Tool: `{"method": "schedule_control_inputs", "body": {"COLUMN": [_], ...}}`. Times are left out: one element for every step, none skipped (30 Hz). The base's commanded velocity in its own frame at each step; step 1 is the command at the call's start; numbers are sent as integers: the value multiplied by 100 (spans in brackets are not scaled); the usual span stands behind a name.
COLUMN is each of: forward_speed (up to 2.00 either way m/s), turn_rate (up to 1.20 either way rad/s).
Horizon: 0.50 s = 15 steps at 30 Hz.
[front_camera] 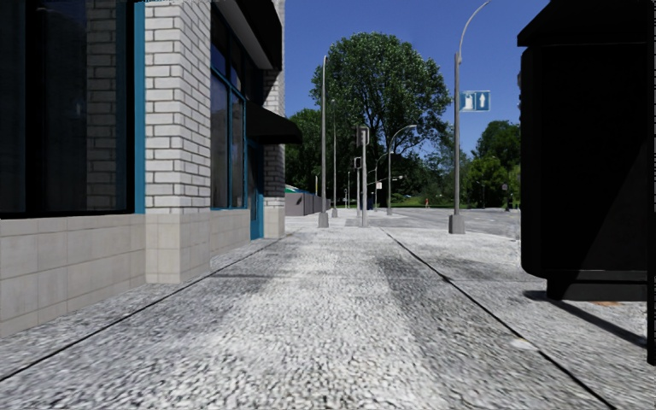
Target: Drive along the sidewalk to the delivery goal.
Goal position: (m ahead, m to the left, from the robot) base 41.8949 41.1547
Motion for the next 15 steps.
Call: {"method": "schedule_control_inputs", "body": {"forward_speed": [200, 200, 200, 200, 200, 200, 200, 200, 200, 200, 200, 200, 200, 200, 200], "turn_rate": [0, 0, 0, 0, 0, 0, 0, 0, 0, 0, 0, 0, 0, 0, 0]}}
